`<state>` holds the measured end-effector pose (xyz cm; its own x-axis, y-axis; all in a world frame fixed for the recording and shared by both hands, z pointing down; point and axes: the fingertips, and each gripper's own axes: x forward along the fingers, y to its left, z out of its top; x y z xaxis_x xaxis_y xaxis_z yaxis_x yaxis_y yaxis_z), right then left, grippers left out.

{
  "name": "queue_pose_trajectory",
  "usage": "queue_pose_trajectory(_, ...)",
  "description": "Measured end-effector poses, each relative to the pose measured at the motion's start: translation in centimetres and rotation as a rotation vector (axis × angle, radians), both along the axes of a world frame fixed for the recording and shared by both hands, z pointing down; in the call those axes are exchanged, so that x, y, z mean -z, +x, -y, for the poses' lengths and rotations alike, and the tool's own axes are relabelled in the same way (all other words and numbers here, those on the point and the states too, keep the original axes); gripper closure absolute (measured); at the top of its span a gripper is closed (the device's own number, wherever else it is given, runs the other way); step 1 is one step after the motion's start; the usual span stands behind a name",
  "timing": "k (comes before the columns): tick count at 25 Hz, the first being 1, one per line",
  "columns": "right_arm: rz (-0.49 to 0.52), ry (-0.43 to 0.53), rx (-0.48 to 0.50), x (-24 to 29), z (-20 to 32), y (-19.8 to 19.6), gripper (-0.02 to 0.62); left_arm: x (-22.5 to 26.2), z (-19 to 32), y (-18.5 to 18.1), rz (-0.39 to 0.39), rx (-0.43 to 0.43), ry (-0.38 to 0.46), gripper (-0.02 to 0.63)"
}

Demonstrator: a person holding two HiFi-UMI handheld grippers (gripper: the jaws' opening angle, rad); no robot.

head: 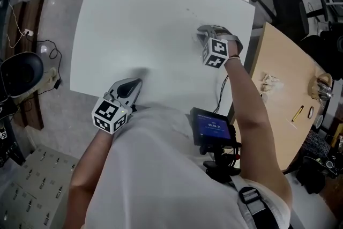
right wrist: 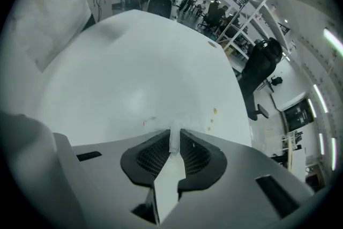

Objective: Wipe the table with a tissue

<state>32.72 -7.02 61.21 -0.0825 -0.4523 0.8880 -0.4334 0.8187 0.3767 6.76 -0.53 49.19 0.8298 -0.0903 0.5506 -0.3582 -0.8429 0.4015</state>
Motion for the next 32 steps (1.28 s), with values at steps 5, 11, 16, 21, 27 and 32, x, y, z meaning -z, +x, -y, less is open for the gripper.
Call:
queue_pose_trajectory(5, 0.338, 0.023, -0.307, 2.2, 2.3, 2.2, 0.541, 0.0, 0.3, -0.9, -0.002, 0.041, 0.000, 0.600)
queue_pose_trajectory(11, 0.360, 0.142, -0.691, 2.4, 6.3, 9.3, 0.541, -0.4, 0.0, -2.1, 0.009, 0.074, -0.010, 0.600)
queue_pose_trajectory(16, 0.202, 0.196, -0.714, 1.3, 8.5, 10.5, 0.541, -0.4, 0.2, -3.0, 0.020, 0.098, -0.012, 0.600)
queue_pose_trajectory(21, 0.049, 0.193, -0.605, 0.3, 8.4, 8.9, 0.543, -0.5, 0.2, -3.3, 0.023, 0.109, -0.016, 0.600)
queue_pose_trajectory(27, 0.000, 0.146, -0.402, 0.3, 6.6, 3.4, 0.543, -0.6, 0.2, -3.1, 0.008, 0.081, -0.021, 0.600)
queue_pose_trajectory(32, -0.014, 0.124, -0.265, 0.1, 4.4, 0.2, 0.543, -0.6, 0.4, -2.5, -0.004, 0.071, -0.020, 0.600)
